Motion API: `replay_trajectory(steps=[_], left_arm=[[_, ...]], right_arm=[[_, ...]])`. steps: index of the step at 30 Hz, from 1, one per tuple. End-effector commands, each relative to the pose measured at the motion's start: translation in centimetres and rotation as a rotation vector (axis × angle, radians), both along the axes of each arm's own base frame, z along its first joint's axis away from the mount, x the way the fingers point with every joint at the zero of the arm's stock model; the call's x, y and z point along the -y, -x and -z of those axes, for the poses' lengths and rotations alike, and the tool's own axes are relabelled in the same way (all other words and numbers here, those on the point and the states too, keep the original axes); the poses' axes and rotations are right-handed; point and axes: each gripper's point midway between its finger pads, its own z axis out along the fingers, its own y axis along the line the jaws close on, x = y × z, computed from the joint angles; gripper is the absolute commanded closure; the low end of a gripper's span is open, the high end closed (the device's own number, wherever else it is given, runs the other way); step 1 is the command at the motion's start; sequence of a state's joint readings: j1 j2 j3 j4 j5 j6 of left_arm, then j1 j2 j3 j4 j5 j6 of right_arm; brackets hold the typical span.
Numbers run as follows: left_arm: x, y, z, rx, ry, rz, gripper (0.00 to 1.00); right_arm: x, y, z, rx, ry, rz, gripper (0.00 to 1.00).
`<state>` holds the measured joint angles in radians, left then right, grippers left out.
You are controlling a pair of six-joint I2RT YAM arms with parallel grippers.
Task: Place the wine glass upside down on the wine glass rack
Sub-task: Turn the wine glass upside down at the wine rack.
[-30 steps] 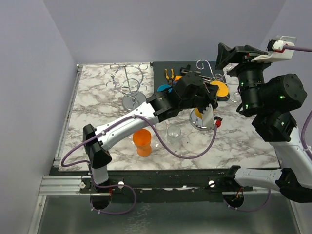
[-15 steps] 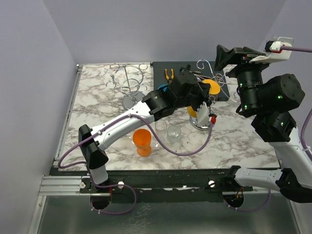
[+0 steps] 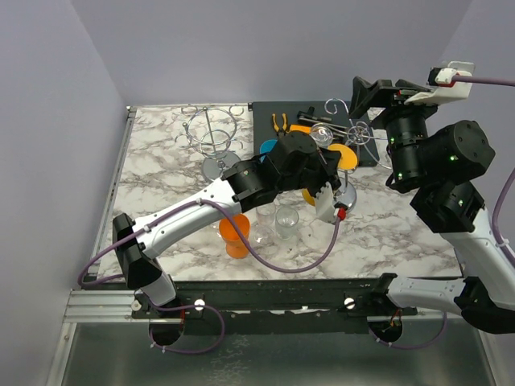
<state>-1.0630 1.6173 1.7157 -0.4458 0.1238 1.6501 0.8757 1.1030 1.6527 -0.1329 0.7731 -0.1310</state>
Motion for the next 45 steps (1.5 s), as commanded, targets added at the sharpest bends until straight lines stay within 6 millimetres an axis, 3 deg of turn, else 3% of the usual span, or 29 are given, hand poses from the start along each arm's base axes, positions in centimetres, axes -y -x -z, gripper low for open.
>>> replay_trajectory(steps=[1, 17, 22, 25, 35, 40, 45], left_arm=[[0.2, 1.1, -0.2, 0.015, 0.007, 0.022, 1.0], [2.0, 2.9, 1.1, -0.019, 0.004, 0.033, 0.98], [2.3, 3.2, 1.4, -0.018, 0.0, 0.033, 0.81], [2.4, 3.4, 1.2, -0.038, 0.014, 0.026, 0.58], [2.1, 4.1, 0.3, -0.136, 0.079, 0.001, 0.47], [0.7, 5.9, 0.1, -0.222, 0.118, 0.027, 0.23], [-1.2, 7.6, 0.2, -0.303, 0.148, 0.038, 0.17]], right_arm=[[0.1, -0.5, 1.1, -0.031, 0.025, 0.033, 0.07], [0.2, -0.9, 2.7, -0.068, 0.065, 0.069, 0.05], [0.1, -1.1, 2.9, -0.074, 0.075, 0.075, 0.03], [0.1, -1.2, 3.2, -0.083, 0.084, 0.081, 0.02], [-0.3, -1.8, 4.1, -0.122, 0.128, 0.1, 0.01], [-1.4, -2.9, 5.2, -0.156, 0.185, 0.11, 0.01], [-2.1, -6.0, 6.9, -0.229, 0.223, 0.085, 0.01]])
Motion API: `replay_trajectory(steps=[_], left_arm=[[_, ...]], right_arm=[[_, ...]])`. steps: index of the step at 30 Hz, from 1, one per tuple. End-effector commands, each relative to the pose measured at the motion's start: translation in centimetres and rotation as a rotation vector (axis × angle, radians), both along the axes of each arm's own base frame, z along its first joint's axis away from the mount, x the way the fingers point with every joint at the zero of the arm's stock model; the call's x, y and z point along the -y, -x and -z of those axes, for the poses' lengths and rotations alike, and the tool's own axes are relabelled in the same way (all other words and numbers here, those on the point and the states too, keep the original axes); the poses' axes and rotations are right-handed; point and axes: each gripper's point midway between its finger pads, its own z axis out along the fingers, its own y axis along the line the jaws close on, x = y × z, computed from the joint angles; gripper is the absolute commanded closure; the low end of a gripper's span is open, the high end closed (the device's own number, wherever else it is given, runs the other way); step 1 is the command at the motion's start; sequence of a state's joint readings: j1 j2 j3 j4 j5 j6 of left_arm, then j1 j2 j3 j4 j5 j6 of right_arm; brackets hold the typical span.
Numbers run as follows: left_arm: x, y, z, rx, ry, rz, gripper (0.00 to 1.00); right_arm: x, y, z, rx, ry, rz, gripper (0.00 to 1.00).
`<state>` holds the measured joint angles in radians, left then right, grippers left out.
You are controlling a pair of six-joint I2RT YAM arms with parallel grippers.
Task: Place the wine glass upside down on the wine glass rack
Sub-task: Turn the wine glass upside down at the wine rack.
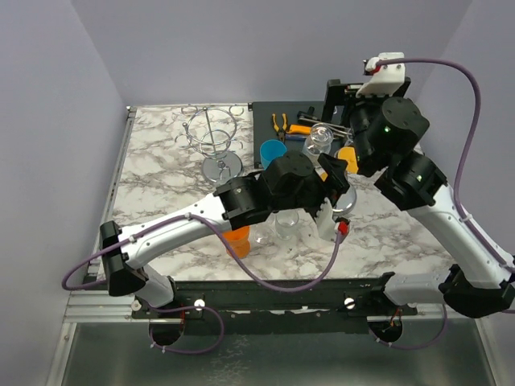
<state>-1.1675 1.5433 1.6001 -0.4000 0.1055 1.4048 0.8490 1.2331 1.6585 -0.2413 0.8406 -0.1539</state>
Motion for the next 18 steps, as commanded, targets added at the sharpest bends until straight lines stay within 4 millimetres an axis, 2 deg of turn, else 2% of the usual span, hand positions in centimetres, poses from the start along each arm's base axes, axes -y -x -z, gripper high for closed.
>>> replay_trajectory(steps=[1, 6, 9, 12, 18], left_arm=[[-2.2, 2.8, -1.5, -0.104, 0.078, 0.032, 0.17], [-4.8, 3.8, -2.0, -0.177, 0.125, -0.001, 0.13], [-5.9, 3.5, -2.5, -0.254, 0.174, -0.077, 0.12], [-6.9, 3.0, -3.5, -0.327, 0.233, -0.155, 0.12], [-9.0, 1.9, -4.7, -0.479, 0.344, -0.283, 0.11]], right_arm=[[0.2, -2.5, 1.4, -0.08, 0.037, -0.018, 0.01], [1.7, -5.6, 1.1, -0.113, 0.021, -0.055, 0.01], [3.7, -6.9, 1.3, -0.142, 0.001, -0.096, 0.03], [4.4, -6.7, 2.2, -0.164, 0.009, -0.159, 0.08], [5.4, -5.5, 5.7, -0.261, 0.037, -0.24, 0.1]])
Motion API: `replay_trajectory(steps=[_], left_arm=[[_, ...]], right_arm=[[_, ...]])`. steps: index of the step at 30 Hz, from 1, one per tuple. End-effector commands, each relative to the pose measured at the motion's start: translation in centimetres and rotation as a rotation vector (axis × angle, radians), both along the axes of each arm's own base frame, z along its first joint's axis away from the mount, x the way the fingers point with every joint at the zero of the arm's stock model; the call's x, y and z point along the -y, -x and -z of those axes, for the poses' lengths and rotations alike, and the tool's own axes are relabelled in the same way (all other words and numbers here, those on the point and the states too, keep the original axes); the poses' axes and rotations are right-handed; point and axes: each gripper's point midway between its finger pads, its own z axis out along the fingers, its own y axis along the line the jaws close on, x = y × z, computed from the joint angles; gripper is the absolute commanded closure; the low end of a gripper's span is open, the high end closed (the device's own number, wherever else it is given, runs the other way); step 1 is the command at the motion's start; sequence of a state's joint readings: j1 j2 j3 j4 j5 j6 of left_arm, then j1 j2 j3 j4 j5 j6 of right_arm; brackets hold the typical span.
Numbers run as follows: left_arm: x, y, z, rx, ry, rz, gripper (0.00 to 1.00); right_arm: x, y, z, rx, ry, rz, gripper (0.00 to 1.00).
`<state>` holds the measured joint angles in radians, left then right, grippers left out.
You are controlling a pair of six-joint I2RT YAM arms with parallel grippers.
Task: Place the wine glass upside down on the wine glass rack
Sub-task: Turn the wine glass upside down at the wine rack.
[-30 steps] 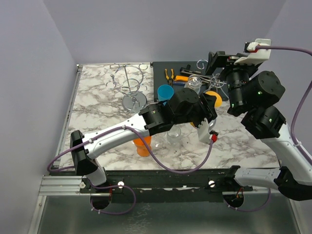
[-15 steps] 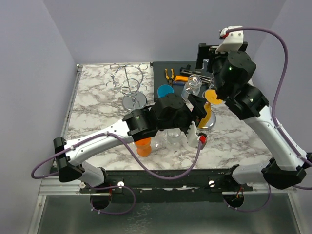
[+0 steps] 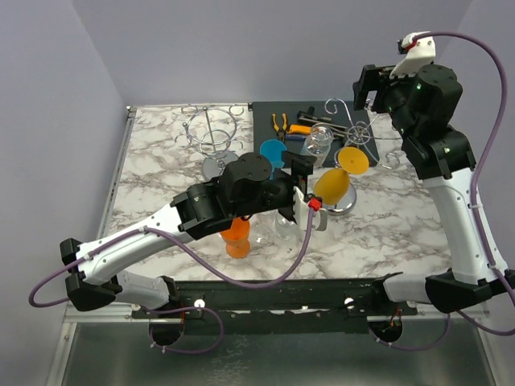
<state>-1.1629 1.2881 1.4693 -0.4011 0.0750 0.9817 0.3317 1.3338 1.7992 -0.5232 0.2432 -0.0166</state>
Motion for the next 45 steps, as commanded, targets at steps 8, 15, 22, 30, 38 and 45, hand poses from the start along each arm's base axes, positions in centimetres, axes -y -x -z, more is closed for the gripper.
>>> replay_trajectory(steps=[8, 15, 22, 30, 38, 45], left_arm=[[-4.6, -5.2, -5.2, -0.352, 0.293, -0.288, 0.08], [-5.6, -8.2, -7.0, -0.44, 0.373, -0.372, 0.09], [-4.6, -11.7, -8.1, -0.47, 0.425, -0.427, 0.11], [-2.8, -19.3, -6.2, -0.667, 0.409, -0.432, 0.21], [0.3, -20.2, -3.6, -0.794, 0.332, -0.305, 0.23], [1.1, -21.8, 0.0, -0.814, 0.278, -0.306, 0.24]], right_arm=[[0.3, 0.9, 6.0, -0.225, 0.053, -0.225, 0.11], [-0.3, 0.8, 8.1, -0.281, 0.061, -0.269, 0.1], [4.3, -1.0, 7.5, -0.26, 0.031, -0.029, 0.13], [9.5, -1.7, 8.0, -0.262, -0.113, 0.138, 0.21], [11.9, -1.1, 10.8, -0.3, -0.175, 0.223, 0.21], [11.0, -0.7, 12.6, -0.319, -0.239, 0.178, 0.28]])
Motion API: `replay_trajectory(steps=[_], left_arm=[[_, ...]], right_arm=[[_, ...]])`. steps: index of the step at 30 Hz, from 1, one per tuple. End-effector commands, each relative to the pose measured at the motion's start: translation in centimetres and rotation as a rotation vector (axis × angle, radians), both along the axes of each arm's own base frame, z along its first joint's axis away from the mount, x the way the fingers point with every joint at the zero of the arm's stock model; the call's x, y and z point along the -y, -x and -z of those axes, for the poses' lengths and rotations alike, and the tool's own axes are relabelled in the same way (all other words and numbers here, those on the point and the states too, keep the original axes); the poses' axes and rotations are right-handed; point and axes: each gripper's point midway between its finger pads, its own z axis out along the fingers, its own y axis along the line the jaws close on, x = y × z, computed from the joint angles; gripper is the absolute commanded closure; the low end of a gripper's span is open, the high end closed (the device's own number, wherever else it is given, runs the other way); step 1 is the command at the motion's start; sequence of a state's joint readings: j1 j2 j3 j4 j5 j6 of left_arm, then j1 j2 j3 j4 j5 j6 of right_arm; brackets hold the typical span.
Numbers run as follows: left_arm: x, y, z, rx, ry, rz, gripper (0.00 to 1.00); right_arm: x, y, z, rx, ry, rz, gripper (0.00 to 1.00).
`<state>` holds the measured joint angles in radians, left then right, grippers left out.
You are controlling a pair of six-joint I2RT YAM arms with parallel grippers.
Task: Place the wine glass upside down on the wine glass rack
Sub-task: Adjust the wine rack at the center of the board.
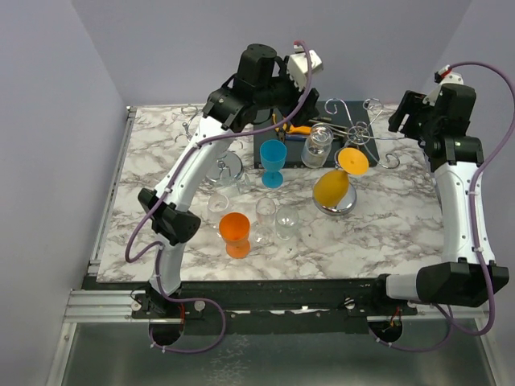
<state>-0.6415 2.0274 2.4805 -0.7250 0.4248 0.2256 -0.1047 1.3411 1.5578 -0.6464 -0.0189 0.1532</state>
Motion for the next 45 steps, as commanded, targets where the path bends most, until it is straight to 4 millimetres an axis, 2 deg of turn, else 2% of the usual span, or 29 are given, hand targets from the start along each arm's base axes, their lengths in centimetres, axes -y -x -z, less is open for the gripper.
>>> replay_trajectory(steps=[1, 15, 19, 27, 36, 41, 45], left_arm=[[0.8, -0.4, 1.9, -0.034, -0.008, 0.052, 0.24], [3.3, -3.2, 4.4, -0.017, 0.005, 0.096, 0.24], [4.1, -3.8, 4.3, -0.004, 0.037, 0.107, 0.24], [5.6, -4.7, 2.4, 0.02, 0.145, 0.112, 0.23], [6.9, -5.6, 4.3, 0.012, 0.149, 0.12, 0.23], [7.6, -6.0, 3.6, 0.043, 0.18, 0.117, 0.23], [7.8, -6.4, 2.9, 0.064, 0.206, 0.107, 0.23]], right_arm=[[-0.9, 0.5, -1.1, 0.067, -0.056, -0.023, 0.29], [-0.8, 1.8, -0.5, 0.056, -0.067, -0.001, 0.46], [-1.0, 2.4, 0.0, 0.04, -0.079, -0.002, 0.47], [-1.8, 3.7, 0.9, 0.013, -0.128, -0.01, 0.52], [-2.7, 5.1, 1.7, -0.016, -0.195, -0.01, 0.54], [-3.0, 6.0, 2.0, -0.03, -0.226, -0.003, 0.56], [-3.2, 7.1, 1.4, -0.025, -0.237, 0.005, 0.55]])
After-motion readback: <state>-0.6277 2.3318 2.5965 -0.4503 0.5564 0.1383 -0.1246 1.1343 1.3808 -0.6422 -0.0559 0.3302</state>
